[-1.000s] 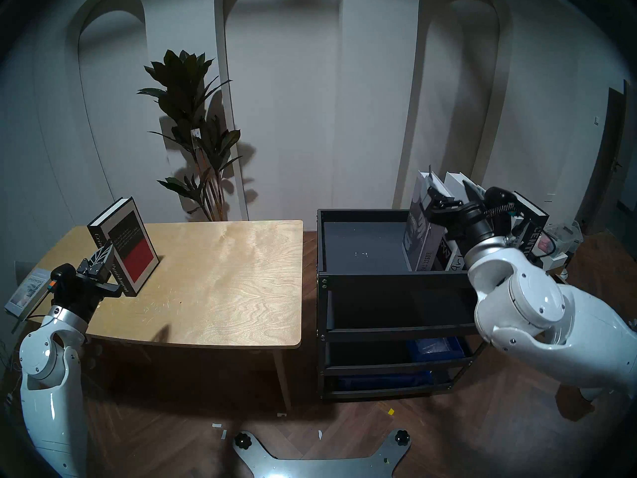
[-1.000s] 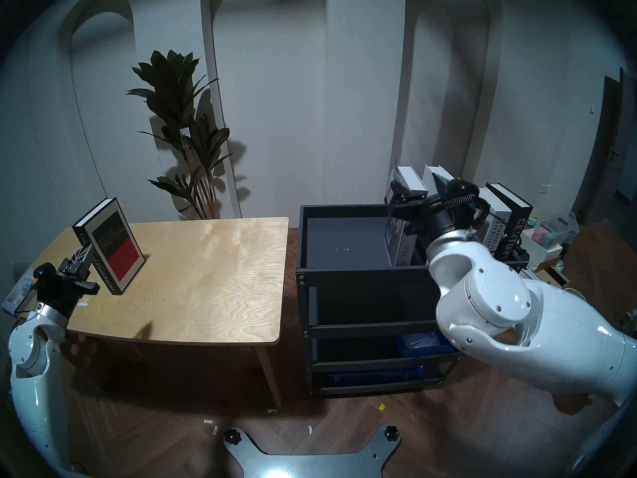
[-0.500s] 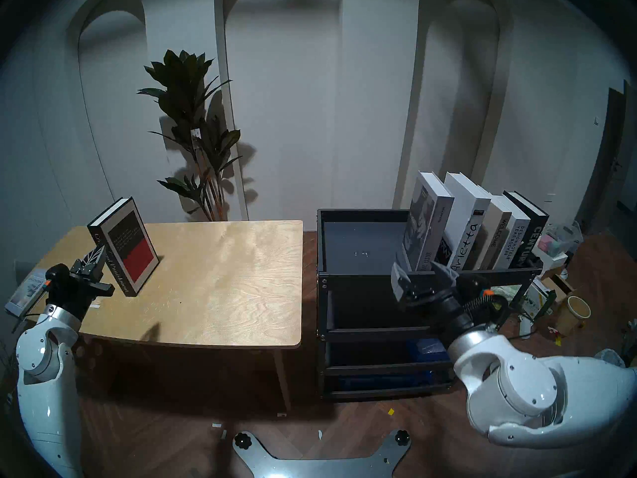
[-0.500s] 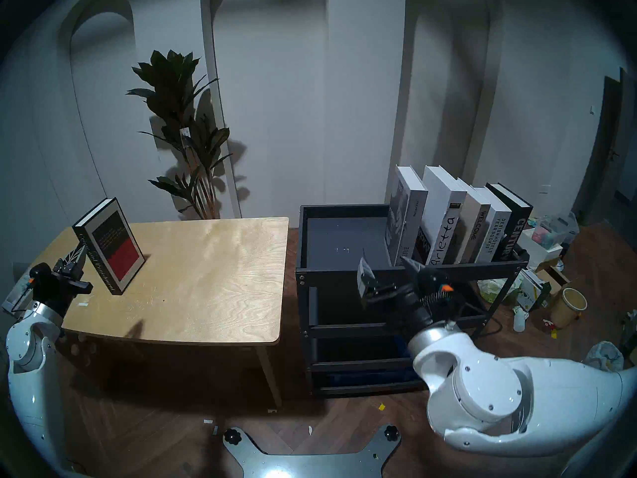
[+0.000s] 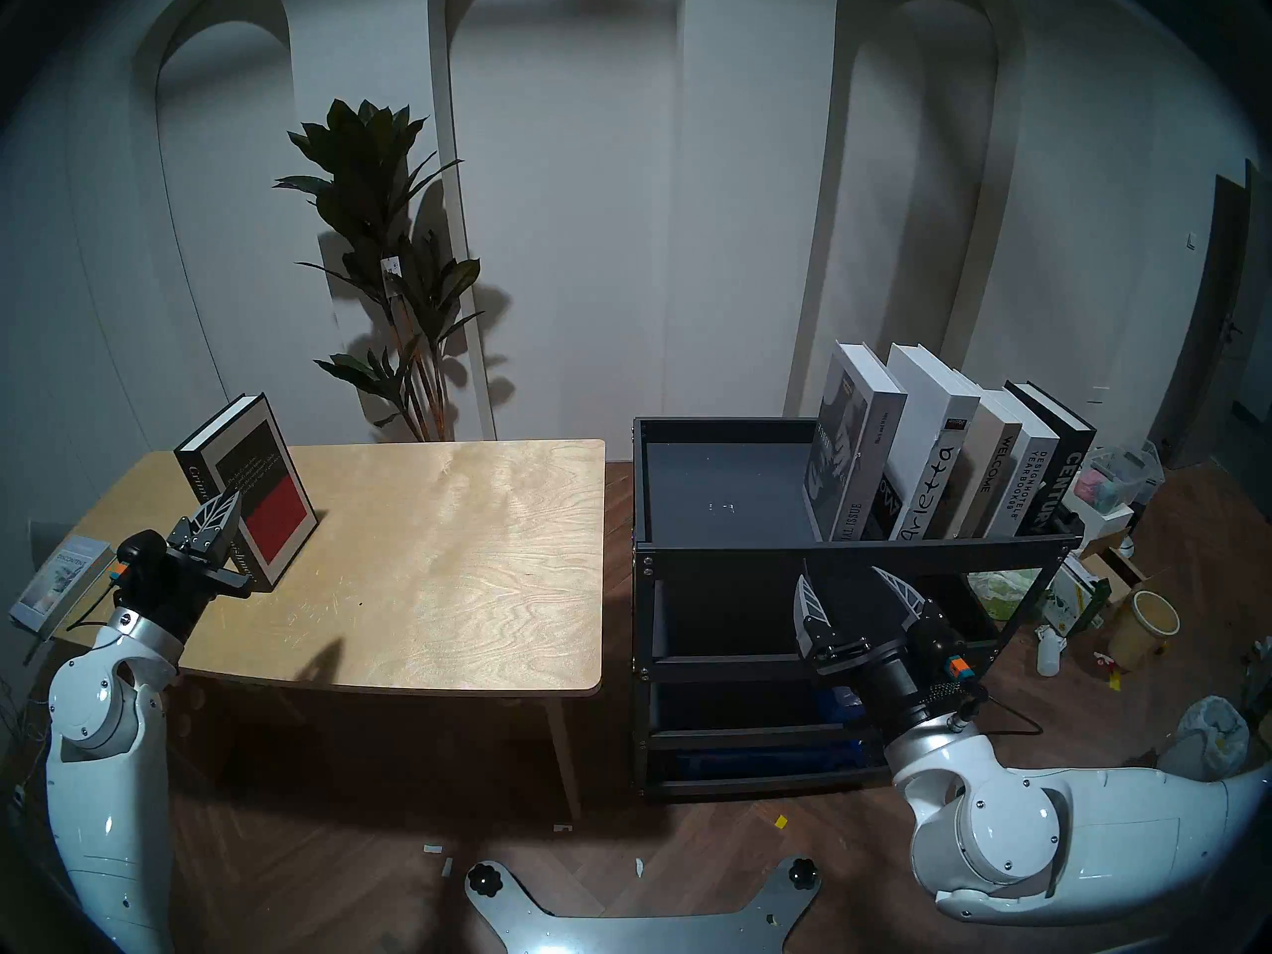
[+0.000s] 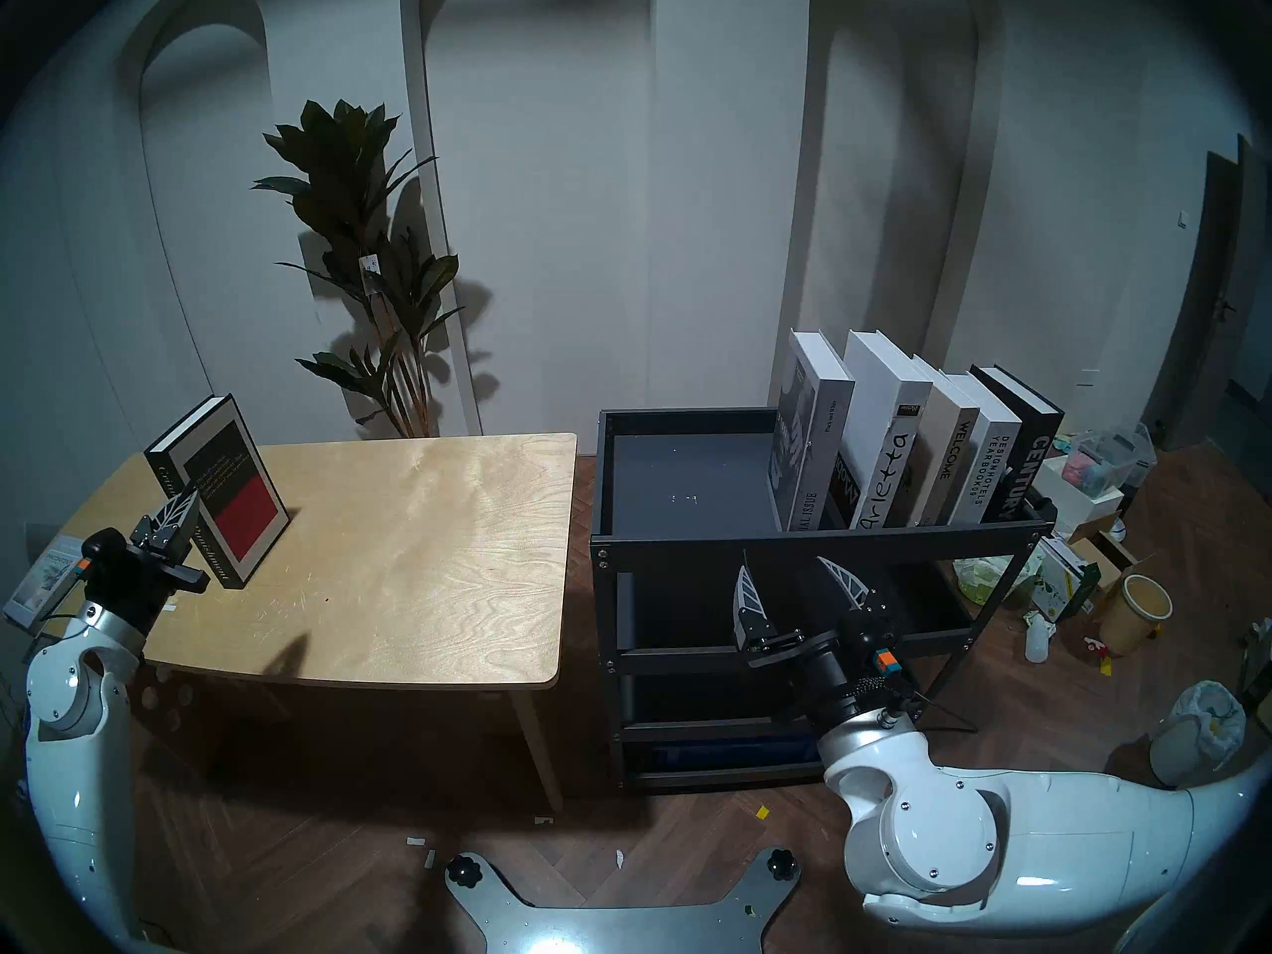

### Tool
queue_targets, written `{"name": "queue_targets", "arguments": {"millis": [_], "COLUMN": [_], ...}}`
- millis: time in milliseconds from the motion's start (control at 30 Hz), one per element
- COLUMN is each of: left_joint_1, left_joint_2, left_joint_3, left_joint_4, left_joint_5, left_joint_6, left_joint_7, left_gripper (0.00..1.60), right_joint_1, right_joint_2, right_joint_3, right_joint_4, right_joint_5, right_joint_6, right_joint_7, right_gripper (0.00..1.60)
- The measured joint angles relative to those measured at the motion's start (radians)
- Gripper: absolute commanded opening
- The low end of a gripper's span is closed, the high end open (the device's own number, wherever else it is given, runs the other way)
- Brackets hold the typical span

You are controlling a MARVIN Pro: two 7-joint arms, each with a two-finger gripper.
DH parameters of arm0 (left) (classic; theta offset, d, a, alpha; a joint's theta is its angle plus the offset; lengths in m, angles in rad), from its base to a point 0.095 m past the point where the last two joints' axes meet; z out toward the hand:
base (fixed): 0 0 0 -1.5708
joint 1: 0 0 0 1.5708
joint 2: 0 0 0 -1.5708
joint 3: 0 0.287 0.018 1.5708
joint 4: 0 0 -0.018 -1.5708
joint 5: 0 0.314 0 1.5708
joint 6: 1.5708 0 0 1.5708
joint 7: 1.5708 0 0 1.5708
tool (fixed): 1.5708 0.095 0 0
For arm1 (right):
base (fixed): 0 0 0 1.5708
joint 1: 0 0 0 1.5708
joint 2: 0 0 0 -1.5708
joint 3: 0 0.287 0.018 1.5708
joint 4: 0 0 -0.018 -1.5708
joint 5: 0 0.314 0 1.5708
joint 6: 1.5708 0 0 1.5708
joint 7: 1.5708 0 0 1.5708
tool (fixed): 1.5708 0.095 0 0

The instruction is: Move the books from the display table onto the shelf, standing them upright with spines facing out and tallest at one end

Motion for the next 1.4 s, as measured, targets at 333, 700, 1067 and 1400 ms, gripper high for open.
{"name": "queue_targets", "arguments": {"millis": [333, 700, 1067, 1400], "left_joint_1": [-0.006, -0.015, -0.053, -0.114], "left_joint_2": [0.000, -0.001, 0.010, 0.089], "left_joint_3": [-0.017, -0.026, -0.019, -0.048], "left_joint_4": [0.009, 0.019, 0.070, 0.158], "left_joint_5": [0.012, 0.005, -0.025, 0.040], "left_joint_6": [-0.039, -0.072, -0.044, -0.037], "left_joint_7": [-0.011, -0.026, -0.033, -0.022], "left_gripper": [0.00, 0.00, 0.00, 0.00], "right_joint_1": [0.073, 0.130, 0.146, 0.152], "right_joint_2": [-0.109, -0.230, -0.322, -0.344], "right_joint_3": [-0.087, -0.146, -0.137, -0.137], "right_joint_4": [0.138, 0.247, 0.317, 0.318], "right_joint_5": [-0.020, -0.046, -0.112, -0.130], "right_joint_6": [-0.041, -0.100, -0.149, -0.161], "right_joint_7": [0.047, 0.025, -0.032, -0.051], "right_gripper": [1.60, 1.60, 1.60, 1.60]}}
